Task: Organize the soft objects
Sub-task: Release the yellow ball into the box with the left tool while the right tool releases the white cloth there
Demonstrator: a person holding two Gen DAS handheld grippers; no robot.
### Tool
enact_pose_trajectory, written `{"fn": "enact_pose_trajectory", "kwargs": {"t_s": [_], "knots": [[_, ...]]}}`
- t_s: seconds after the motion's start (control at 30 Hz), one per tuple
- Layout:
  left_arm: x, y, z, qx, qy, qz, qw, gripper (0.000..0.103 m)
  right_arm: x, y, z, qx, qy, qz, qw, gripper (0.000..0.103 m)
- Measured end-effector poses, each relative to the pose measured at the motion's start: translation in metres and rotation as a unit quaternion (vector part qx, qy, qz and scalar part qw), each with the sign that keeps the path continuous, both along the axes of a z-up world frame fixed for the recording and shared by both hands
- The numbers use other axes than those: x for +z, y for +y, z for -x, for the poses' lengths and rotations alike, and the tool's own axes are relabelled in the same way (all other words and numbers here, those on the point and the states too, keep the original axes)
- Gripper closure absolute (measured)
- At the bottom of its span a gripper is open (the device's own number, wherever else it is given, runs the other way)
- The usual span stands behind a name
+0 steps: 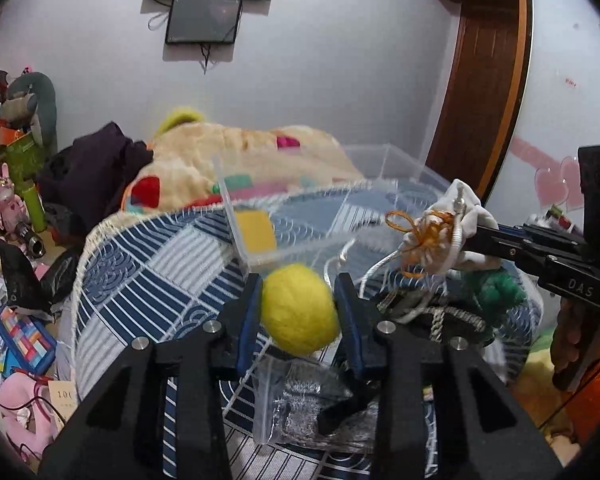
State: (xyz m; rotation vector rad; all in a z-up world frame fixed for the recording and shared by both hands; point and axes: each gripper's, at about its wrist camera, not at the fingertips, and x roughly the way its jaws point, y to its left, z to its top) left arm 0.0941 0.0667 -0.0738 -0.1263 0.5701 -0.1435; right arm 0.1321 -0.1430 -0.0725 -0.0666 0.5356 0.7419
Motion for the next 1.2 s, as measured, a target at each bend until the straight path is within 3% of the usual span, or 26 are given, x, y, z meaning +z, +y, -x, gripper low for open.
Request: {"fn": "enact_pose_trajectory", "kwargs": {"t_s": [0.3,0.6,0.83,1.2], "knots": [[0.04,0.002,0.0,0.003,-0.049,0.004,0.9988,0.067,0.029,-0.026,0.005,-0.03,-0.038,-0.047,0.998,0.091],[0.057,-0.009,-0.029,0.001,-0.073,-0.014,0.9972,0.067,0.046,-0.025,-0.022,-0.071,-0.064,-0.049,0.994,0.091],[0.037,-0.016,-0.07,0.0,-0.036,-0.016,0.9992,0.067,0.045,-0.022,-0.046,-0.101,-0.059,-0.033,0.993,0.091],[-0.003,-0.028,-0.117,-0.021,0.058,-0.034,0.9975,0.066,0.005,0.001,-0.084,-0.085,0.018,0.049,0.995,0.091]]}}
